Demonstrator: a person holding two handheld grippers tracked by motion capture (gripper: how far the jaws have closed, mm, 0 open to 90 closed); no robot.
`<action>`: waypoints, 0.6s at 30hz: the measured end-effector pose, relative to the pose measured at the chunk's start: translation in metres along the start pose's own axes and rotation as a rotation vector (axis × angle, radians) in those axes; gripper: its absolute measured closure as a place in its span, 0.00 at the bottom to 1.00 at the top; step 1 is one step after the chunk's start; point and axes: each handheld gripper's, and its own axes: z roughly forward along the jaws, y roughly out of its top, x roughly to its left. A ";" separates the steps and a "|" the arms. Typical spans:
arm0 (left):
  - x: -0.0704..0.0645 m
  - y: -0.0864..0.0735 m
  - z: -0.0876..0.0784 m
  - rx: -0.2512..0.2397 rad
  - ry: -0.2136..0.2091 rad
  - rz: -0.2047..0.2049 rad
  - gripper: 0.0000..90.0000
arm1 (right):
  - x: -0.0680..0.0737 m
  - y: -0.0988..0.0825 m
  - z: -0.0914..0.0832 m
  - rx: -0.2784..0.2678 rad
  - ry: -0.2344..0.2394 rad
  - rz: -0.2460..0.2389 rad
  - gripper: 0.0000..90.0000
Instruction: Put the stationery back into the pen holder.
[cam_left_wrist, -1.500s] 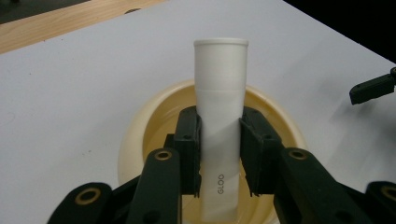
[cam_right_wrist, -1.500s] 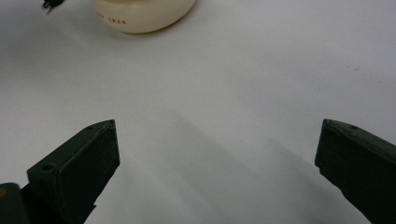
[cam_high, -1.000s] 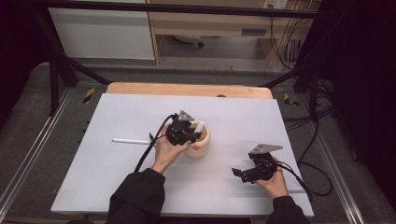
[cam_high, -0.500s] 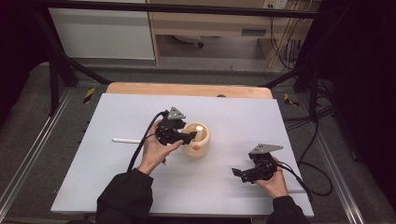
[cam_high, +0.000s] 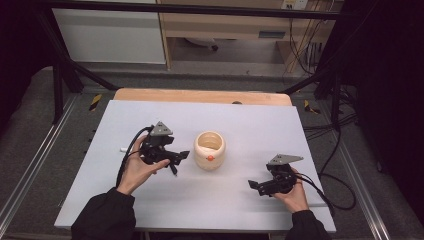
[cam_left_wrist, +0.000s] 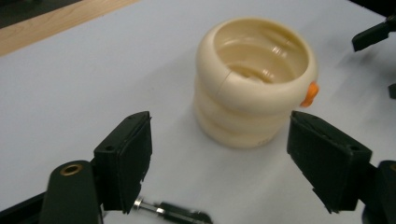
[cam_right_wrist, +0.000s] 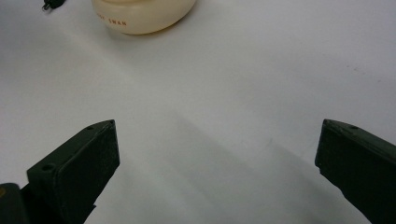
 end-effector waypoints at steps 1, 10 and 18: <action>0.002 -0.004 -0.001 0.003 -0.004 -0.003 0.23 | 0.000 0.000 0.000 0.002 0.000 0.003 0.01; 0.014 -0.037 -0.011 0.011 -0.006 -0.019 0.18 | 0.001 0.000 -0.001 -0.001 -0.003 0.002 0.01; 0.021 -0.072 -0.019 0.038 0.010 -0.034 0.13 | 0.005 0.000 0.000 0.004 -0.016 0.000 0.01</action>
